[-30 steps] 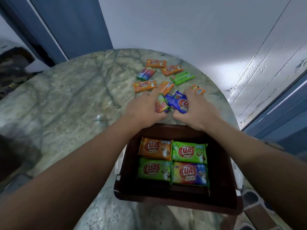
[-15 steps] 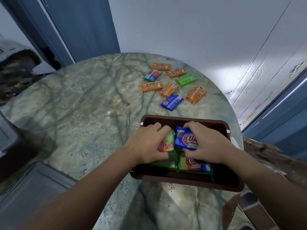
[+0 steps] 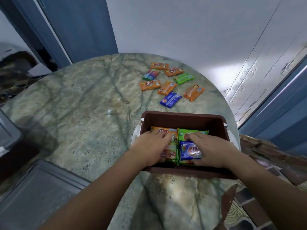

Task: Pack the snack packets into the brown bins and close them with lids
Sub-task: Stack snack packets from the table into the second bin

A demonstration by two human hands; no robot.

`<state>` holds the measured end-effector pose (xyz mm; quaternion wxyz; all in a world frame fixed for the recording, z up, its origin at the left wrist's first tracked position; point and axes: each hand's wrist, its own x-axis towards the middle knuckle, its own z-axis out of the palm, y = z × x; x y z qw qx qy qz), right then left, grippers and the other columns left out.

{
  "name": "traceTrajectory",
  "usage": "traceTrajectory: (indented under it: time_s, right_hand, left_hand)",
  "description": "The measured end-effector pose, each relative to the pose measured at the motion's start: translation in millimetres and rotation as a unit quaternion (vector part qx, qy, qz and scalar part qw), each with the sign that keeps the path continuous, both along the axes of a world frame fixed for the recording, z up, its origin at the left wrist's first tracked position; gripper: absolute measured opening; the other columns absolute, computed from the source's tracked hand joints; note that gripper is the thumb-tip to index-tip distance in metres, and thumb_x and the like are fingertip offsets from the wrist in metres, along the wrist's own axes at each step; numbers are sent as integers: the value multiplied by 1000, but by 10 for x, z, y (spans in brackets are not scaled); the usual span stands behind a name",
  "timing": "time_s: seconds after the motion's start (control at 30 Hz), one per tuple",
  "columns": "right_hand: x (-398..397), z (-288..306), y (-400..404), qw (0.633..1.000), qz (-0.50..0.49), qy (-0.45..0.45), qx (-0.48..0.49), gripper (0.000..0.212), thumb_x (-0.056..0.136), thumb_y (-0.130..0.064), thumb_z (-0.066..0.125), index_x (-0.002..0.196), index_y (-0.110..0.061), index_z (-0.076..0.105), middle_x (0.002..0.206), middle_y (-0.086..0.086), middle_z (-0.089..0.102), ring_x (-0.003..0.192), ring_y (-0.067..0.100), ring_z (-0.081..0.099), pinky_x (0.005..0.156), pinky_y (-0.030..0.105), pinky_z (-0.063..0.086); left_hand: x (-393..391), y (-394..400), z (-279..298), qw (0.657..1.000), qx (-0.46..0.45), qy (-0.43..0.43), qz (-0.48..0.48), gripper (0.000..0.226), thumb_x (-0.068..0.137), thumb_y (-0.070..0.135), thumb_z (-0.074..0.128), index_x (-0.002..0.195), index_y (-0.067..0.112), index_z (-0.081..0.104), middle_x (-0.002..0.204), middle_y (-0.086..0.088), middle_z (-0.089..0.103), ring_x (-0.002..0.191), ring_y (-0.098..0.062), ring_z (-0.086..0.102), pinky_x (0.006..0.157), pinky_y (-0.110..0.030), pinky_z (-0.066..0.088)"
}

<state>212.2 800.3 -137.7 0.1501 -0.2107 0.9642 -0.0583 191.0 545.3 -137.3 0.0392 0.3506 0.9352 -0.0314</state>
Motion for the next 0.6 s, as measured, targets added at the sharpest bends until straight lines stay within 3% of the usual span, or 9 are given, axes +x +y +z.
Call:
traceTrajectory:
  time_s: [0.27, 0.4, 0.53, 0.6]
  right_hand:
    - [18, 13, -17, 1000, -10, 4, 1, 88, 71, -63, 79, 141, -37, 32, 134, -10, 47, 109, 15, 58, 90, 36, 52]
    - [23, 20, -24, 1000, -12, 4, 1, 83, 72, -61, 79, 138, -37, 33, 132, -9, 47, 109, 16, 57, 89, 37, 53]
    - [33, 19, -19, 1000, -4, 25, 10, 83, 72, -62, 79, 136, -34, 34, 123, -8, 40, 115, 15, 49, 89, 35, 53]
    - [26, 24, -30, 1000, 0, 26, 15, 83, 71, -63, 78, 136, -34, 35, 123, -8, 39, 115, 16, 49, 89, 35, 52]
  left_hand:
    - [31, 2, 36, 1000, -15, -12, -9, 76, 76, 51, 80, 136, 28, 39, 133, -2, 51, 119, -25, 53, 95, -39, 45]
    - [71, 5, 110, 998, 38, -38, 20, 53, 81, 57, 63, 128, 31, 56, 118, 3, 56, 95, -25, 63, 75, -34, 48]
    - [90, -24, 115, 991, 114, -50, 47, 42, 90, 49, 41, 121, 30, 61, 103, 5, 66, 90, -21, 65, 71, -37, 53]
    - [83, -26, 132, 988, 131, -57, 63, 37, 94, 47, 40, 120, 30, 59, 101, 4, 67, 89, -21, 64, 70, -36, 51]
